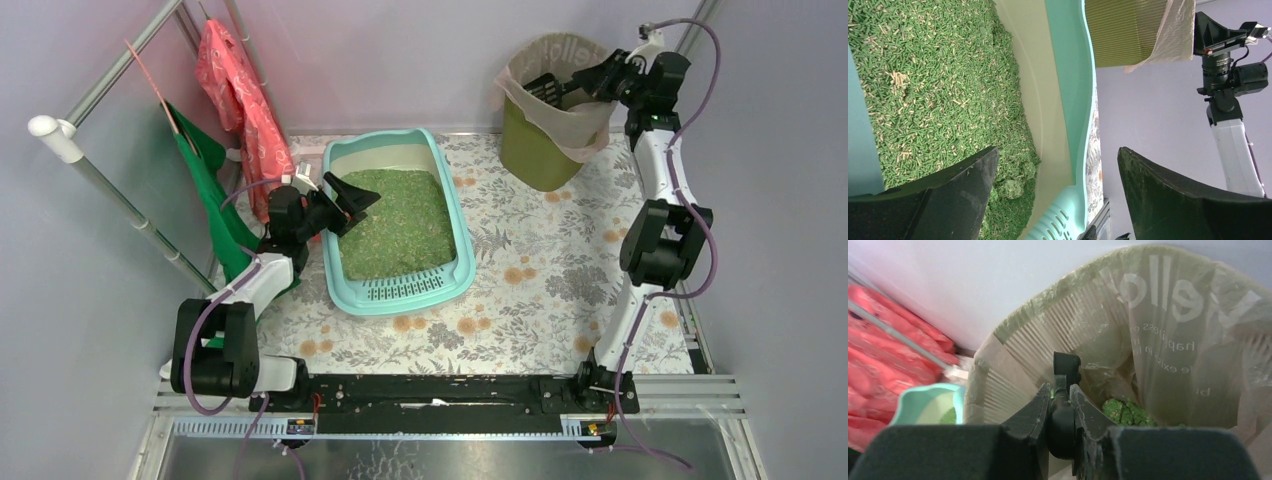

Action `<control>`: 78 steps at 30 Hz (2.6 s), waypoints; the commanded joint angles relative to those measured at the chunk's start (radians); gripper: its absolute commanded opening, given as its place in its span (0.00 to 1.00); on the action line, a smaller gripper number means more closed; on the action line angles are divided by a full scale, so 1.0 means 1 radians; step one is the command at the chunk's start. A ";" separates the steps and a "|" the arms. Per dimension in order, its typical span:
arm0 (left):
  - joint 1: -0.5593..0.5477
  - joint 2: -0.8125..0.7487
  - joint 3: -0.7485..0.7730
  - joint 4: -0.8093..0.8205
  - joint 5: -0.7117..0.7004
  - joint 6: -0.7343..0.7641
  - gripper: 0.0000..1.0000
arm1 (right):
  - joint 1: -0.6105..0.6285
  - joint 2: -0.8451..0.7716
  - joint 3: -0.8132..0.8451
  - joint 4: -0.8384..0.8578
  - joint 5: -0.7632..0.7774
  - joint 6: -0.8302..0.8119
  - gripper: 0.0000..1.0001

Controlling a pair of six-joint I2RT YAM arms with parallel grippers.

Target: Clean the litter box

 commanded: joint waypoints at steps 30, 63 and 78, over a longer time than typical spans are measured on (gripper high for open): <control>-0.001 0.006 -0.017 -0.007 -0.013 0.037 0.97 | 0.110 -0.287 -0.061 0.064 0.445 -0.207 0.00; -0.045 -0.060 0.089 -0.200 -0.077 0.153 0.99 | 0.320 -0.383 -0.358 0.358 -0.125 0.363 0.00; -0.094 -0.079 0.101 -0.310 -0.169 0.191 0.99 | 0.596 -0.287 -0.610 0.246 -0.008 0.121 0.00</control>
